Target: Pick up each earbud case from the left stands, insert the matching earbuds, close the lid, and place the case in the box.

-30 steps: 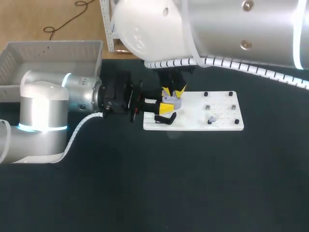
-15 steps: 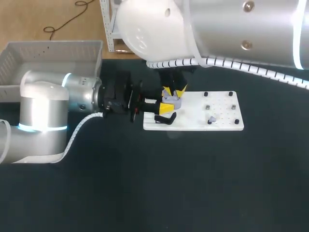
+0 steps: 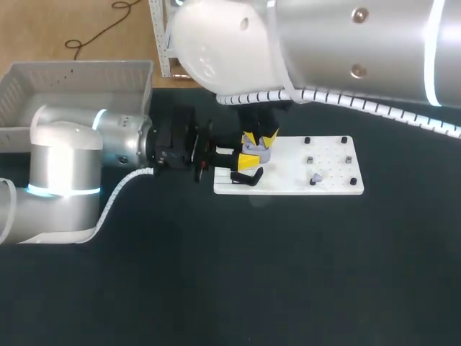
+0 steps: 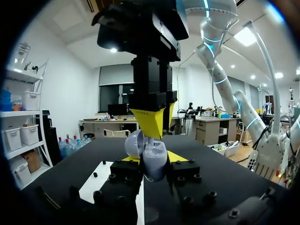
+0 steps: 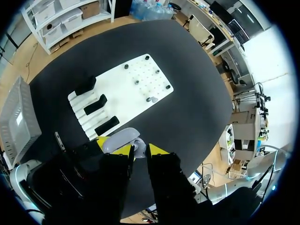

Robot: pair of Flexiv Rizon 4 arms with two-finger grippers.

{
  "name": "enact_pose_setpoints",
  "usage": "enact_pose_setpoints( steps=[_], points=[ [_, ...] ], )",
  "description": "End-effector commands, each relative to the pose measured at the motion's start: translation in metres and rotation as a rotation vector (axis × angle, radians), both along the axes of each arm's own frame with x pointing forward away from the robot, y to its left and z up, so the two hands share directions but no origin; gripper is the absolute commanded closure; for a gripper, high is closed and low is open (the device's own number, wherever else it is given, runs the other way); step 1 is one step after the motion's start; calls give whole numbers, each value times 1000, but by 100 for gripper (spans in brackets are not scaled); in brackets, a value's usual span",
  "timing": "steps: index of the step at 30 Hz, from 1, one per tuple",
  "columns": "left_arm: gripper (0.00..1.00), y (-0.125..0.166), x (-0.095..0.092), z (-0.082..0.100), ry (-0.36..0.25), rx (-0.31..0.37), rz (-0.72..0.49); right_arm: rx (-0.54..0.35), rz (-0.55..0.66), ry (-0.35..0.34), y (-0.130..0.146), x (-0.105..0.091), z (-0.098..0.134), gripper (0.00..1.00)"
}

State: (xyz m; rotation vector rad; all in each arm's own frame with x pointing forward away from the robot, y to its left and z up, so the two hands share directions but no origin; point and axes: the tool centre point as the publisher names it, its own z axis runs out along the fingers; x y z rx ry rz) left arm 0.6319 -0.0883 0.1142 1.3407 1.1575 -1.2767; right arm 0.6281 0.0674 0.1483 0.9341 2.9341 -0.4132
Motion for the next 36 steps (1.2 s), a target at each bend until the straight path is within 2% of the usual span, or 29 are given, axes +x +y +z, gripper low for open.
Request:
enact_pose_setpoints(
  steps=[1, 2, 3, 4, 5, 10, 14, 16, 19, 25, 27, 32, 36],
  points=[
    [100, 0, 1, 0, -1, 0, -1, -5, -1, 3, 1, 1, -2, 93],
    [100, 0, 1, 0, -1, 0, -1, -4, -1, 4, 1, 2, -2, 67],
    [100, 0, 1, 0, -1, 0, -1, -1, -1, 5, 1, 1, -2, 50],
    [100, 0, 1, 0, -1, 0, -1, 2, -1, 6, 0, 1, -2, 6],
    [100, 0, 1, 0, -1, 0, -1, 8, -1, 0, -1, 0, -2, 0],
    [100, 0, 1, 0, -1, 0, -1, 45, 2, -49, -6, -11, 13, 0],
    [100, 0, 1, 0, -1, 0, -1, 135, 9, -120, -16, -27, 34, 0],
    [100, 0, 1, 0, -1, 0, -1, 189, 37, -184, -24, -35, 45, 0],
    [100, 0, 1, 0, -1, 0, -1, 190, 115, -319, -34, -49, 61, 0],
    [100, 0, 1, 0, -1, 0, -1, 174, 124, -493, -62, -65, 69, 0],
    [100, 0, 1, 0, -1, 0, -1, 175, 123, -518, -68, -70, 69, 0],
    [100, 0, 1, 0, -1, 0, -1, 241, 111, -512, -82, -73, 55, 0],
    [100, 0, 1, 0, -1, 0, -1, 384, 100, -478, -91, -69, 41, 0]
  ],
)
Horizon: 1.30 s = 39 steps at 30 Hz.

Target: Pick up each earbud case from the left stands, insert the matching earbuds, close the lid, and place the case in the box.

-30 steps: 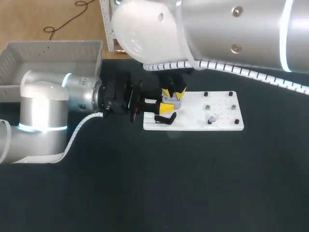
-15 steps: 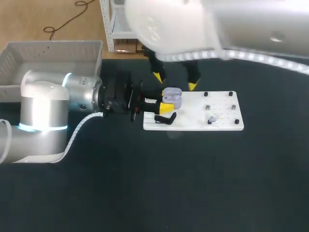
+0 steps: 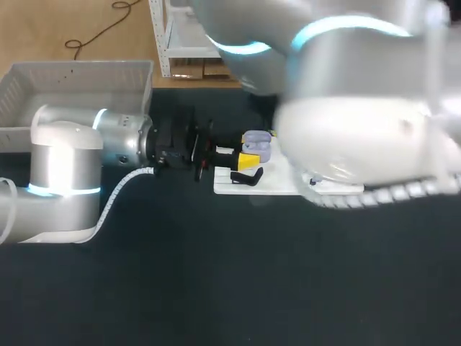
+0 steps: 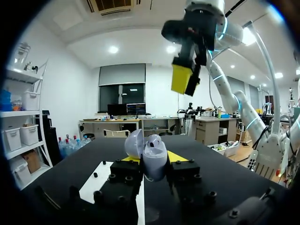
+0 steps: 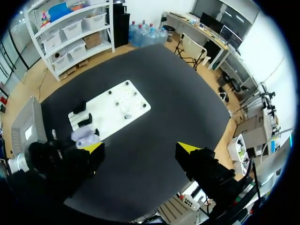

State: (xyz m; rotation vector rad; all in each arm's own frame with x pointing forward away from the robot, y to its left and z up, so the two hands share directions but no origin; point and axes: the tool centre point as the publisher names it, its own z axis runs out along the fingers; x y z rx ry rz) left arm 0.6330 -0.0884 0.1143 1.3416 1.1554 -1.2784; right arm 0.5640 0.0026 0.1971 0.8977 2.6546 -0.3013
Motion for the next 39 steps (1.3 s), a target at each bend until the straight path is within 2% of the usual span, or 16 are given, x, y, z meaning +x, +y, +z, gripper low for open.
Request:
enact_pose_setpoints(
  steps=[1, 4, 7, 16, 24, 39],
  points=[
    [100, 0, 0, 0, 0, 1, 1, 440, 163, -166, -29, -3, -12, 0],
    [100, 0, 0, 0, 0, 1, 1, 521, 187, -115, -36, 5, -26, 0],
    [100, 0, 0, 0, 0, 1, 1, 521, 220, -83, -39, 11, -38, 0],
    [100, 0, 0, 0, 0, 1, 1, 384, 301, -8, -44, 35, -74, 0],
    [100, 0, 0, 0, 0, 1, 1, 241, 333, 20, -48, 48, -94, 0],
    [100, 0, 0, 0, 0, 1, 1, 247, 313, 23, -50, 49, -97, 0]
  ],
)
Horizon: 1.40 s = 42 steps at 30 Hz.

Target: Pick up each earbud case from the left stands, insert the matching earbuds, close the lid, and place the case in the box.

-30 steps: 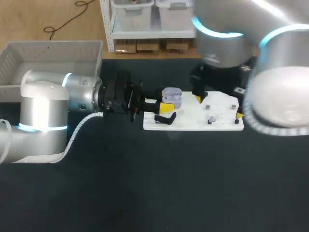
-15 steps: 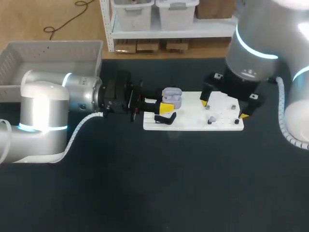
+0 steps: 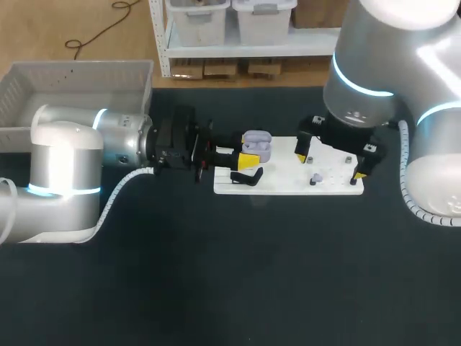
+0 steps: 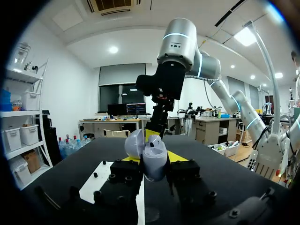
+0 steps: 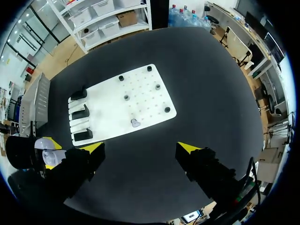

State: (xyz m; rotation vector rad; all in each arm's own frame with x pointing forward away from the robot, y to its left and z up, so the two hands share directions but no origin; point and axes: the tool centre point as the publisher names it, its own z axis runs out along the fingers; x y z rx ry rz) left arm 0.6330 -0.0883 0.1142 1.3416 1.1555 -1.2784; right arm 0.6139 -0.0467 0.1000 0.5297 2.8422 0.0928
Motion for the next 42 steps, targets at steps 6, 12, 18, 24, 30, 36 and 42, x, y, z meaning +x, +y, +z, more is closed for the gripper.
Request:
enact_pose_setpoints(
  steps=[6, 12, 18, 24, 30, 36, 42],
  points=[
    [100, 16, 0, 0, 4, -2, 19, 0, 0, -2, 0, -1, 0, 0],
    [100, 37, -4, -1, 10, -1, 54, 2, 20, -10, 0, 2, 1, 0],
    [100, 43, -9, 1, 13, 1, 62, 30, 144, 7, -3, 15, -8, 0],
    [100, 42, -10, 2, 12, 3, 58, 35, 206, 56, -15, 22, -24, 0],
    [100, 42, -10, 2, 12, 3, 58, 37, 228, 77, -18, 27, -37, 0],
    [100, 42, -10, 2, 12, 3, 58, 37, 249, 52, -8, 32, -39, 32],
    [100, 42, -10, 2, 12, 3, 58, 50, 249, 44, -5, 29, -49, 47]
  ],
)
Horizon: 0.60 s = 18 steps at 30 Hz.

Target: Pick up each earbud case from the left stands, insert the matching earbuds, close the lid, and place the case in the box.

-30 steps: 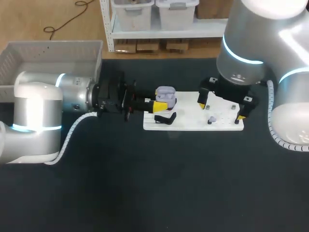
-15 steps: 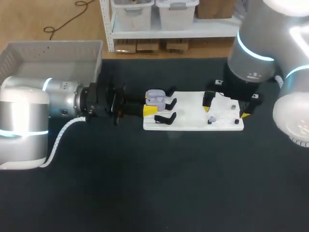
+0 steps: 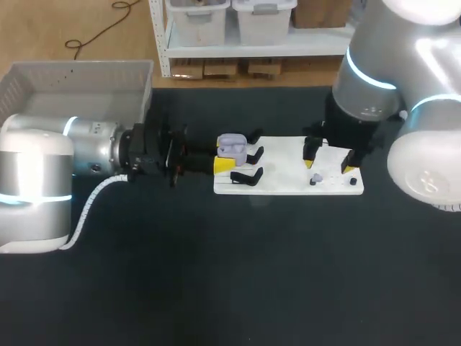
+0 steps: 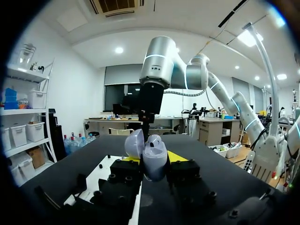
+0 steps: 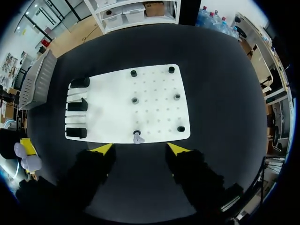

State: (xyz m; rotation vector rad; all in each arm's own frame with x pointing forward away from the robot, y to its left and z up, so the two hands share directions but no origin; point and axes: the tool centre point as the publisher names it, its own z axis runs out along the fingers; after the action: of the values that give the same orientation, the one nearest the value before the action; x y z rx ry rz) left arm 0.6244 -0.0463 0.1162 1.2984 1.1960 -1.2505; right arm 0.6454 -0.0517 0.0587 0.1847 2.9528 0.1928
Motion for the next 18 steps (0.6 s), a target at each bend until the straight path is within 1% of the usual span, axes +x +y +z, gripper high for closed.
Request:
enact_pose_setpoints(
  steps=[1, 5, 13, 18],
  points=[
    [100, 0, -1, 0, -2, -1, 5, 9, -1, -9, 1, -3, -9, 48],
    [100, 0, -1, 0, -2, -1, 5, 22, -11, -9, 1, -3, -16, 51],
    [100, 0, -1, 0, -2, -1, 5, 40, -40, -33, 3, 0, -25, 57],
    [100, 0, -1, 0, -2, -1, 5, 53, -52, -34, 3, 2, -29, 59]
  ],
)
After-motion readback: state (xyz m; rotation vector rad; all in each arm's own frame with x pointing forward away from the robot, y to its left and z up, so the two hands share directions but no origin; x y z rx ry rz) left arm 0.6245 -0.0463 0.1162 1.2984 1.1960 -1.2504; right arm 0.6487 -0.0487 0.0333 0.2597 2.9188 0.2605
